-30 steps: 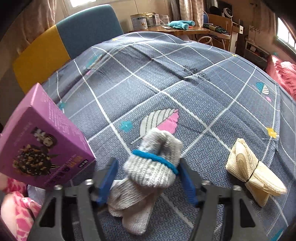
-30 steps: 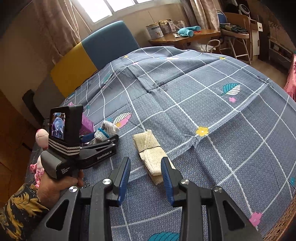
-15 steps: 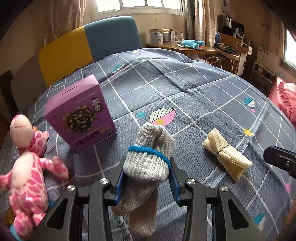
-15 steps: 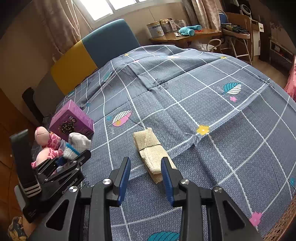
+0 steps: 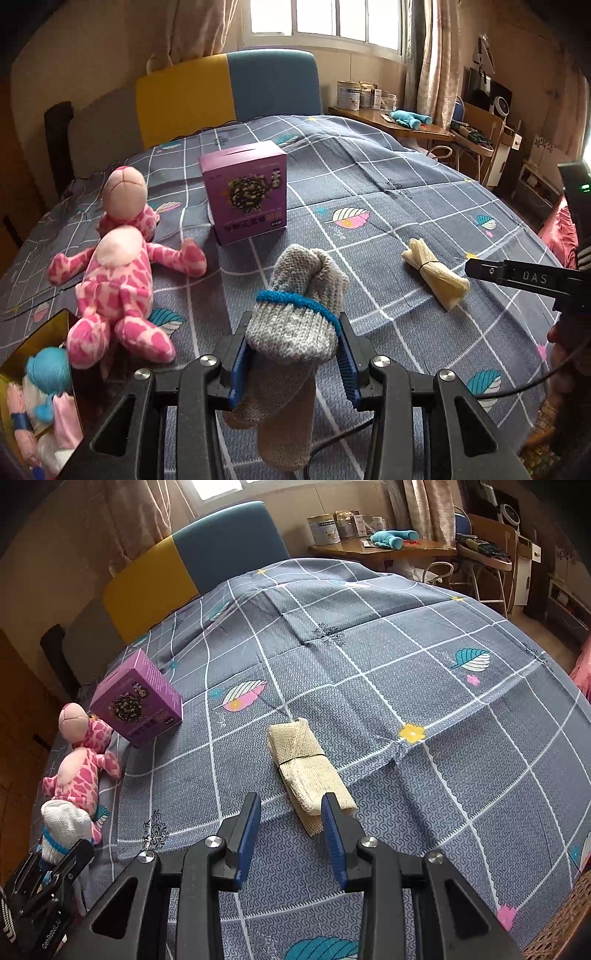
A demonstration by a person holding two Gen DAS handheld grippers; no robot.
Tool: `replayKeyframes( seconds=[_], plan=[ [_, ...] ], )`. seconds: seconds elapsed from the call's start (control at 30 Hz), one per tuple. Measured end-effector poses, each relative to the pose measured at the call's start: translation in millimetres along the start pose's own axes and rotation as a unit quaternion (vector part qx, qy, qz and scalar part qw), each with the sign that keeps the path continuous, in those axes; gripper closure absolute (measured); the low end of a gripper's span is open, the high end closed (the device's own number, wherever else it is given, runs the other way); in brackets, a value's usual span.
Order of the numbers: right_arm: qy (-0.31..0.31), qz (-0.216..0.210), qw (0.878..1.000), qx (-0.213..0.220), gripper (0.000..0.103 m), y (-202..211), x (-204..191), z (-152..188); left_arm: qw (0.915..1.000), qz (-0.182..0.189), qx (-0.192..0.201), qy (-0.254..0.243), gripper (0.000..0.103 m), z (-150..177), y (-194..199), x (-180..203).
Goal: Organize soft objects
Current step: 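Grasp the beige mesh bundle with the right tool while the left tool lifts the glove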
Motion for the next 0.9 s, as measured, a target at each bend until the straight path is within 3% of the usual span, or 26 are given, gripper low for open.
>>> replayKeyframes(
  seconds=[0.27,0.43,0.5,0.57,0.9],
  plan=[
    [0.020,0.015,0.999,-0.032,0.069,-13,-3,7,0.9993,-0.003,0.001,0.038,0.061,25,27,-29],
    [0.092,0.044,0.992,-0.071,0.069,-32,-18,7,0.9989,-0.012,0.006,0.044,0.061,37,46,-48],
    [0.117,0.042,0.990,-0.072,0.068,-37,-27,-1,0.9988,-0.017,0.010,0.046,0.061,39,54,-55],
    [0.139,0.045,0.987,-0.070,0.059,-44,-34,-9,0.9984,-0.021,0.016,0.050,0.061,40,61,-63],
    [0.169,0.089,0.978,-0.084,0.057,-87,-26,-21,0.9961,-0.034,0.031,0.075,0.061,49,88,-91]
  ],
)
Point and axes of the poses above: each gripper's, at about its wrist camera, not at the fingertips, and y roughly against the way its jaws point, x to its right, z to its underside, the point moved 6 cm from there along -y, roughly the way its jaws point, and after that the axes turned 5 degrees about y, right-handed, at the moved point
